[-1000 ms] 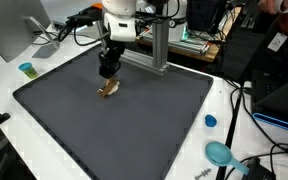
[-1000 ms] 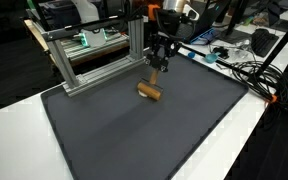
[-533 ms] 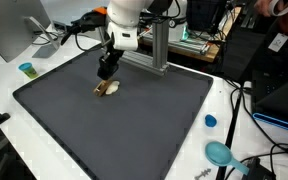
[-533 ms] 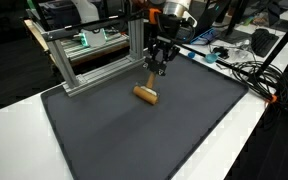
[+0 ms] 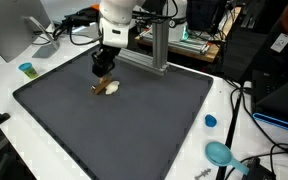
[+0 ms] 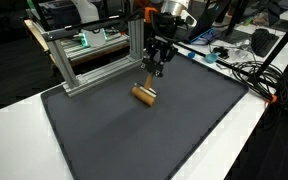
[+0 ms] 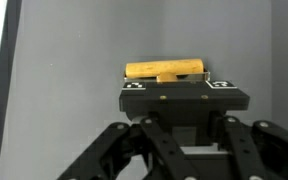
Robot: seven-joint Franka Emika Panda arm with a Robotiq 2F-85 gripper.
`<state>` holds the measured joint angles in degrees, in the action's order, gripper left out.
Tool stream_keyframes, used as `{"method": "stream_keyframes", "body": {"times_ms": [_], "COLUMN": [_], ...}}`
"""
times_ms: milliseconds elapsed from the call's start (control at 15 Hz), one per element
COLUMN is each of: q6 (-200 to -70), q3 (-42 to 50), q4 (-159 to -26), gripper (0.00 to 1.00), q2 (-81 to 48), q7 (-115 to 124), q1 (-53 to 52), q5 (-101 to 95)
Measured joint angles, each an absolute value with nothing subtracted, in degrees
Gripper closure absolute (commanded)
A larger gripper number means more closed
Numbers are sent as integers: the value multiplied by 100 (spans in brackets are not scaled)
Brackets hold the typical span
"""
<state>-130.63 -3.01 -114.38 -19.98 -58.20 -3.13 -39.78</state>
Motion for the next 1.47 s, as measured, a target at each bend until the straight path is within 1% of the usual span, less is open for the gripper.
{"method": "stream_keyframes", "body": {"times_ms": [533, 933, 1467], "q6": [-13001, -12993, -12968], "q3": [-479, -511, -754], "q4": [-11939, -11941, -11883], "gripper": [78, 78, 78], "q2": [-1555, -1594, -1584], "q7": [-5915, -5844, -6555], "q1": [-332, -436, -440], "q5": [-3388, -3416, -2629]}}
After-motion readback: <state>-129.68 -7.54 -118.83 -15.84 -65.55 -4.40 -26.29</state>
